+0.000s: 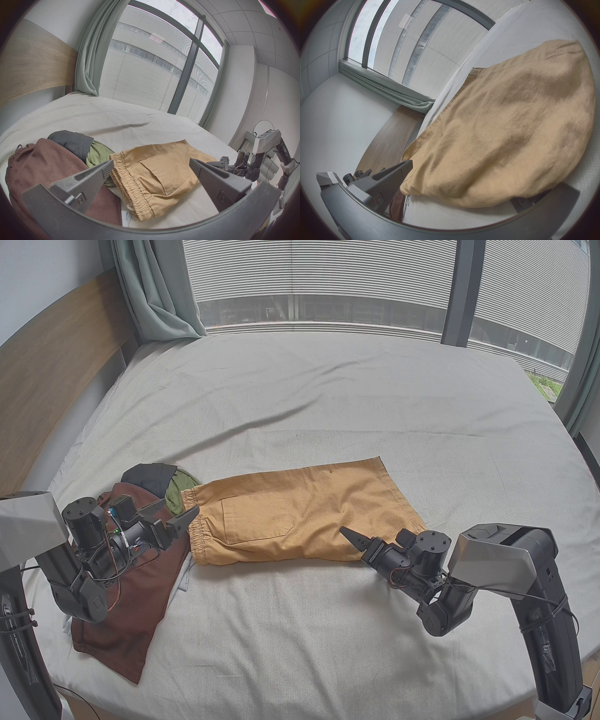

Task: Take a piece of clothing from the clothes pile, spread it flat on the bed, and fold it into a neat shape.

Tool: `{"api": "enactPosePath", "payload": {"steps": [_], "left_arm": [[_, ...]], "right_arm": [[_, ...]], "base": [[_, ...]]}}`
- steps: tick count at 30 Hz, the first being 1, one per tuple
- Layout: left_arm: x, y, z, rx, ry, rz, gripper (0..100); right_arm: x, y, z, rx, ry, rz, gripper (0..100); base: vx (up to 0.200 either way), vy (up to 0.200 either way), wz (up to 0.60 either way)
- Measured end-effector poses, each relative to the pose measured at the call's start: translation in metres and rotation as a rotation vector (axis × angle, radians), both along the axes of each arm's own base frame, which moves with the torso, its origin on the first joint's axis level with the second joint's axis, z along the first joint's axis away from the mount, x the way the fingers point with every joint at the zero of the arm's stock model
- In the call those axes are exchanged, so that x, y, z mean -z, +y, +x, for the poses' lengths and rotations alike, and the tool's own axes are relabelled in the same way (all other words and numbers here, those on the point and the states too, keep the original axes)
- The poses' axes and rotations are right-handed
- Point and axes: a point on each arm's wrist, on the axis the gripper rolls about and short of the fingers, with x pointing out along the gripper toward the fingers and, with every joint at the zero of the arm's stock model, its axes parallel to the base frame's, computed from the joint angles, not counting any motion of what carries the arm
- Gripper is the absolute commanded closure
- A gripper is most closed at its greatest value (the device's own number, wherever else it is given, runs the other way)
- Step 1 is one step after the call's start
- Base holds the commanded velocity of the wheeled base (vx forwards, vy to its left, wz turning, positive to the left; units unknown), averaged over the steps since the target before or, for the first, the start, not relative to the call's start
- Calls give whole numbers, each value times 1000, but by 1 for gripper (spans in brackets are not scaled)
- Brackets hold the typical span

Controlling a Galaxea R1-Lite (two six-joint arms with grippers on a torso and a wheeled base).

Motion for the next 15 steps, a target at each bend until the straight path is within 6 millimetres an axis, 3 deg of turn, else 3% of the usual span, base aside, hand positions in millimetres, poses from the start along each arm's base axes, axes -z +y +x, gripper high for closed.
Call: {"api": "enactPosePath", "payload": {"steps": [11, 12, 15], "left_arm": [[1, -1, 0, 1, 3, 0, 0], [1, -1, 0, 1, 3, 0, 0], [1, -1, 0, 3, 5, -1, 0]], "right_arm": [[5, 3, 3, 0, 13, 33, 0], [5, 3, 3, 0, 14, 33, 100], [8, 3, 3, 1, 21, 30, 100]], "base": [[0, 0, 0], [0, 0, 0], [0, 0, 0]]}}
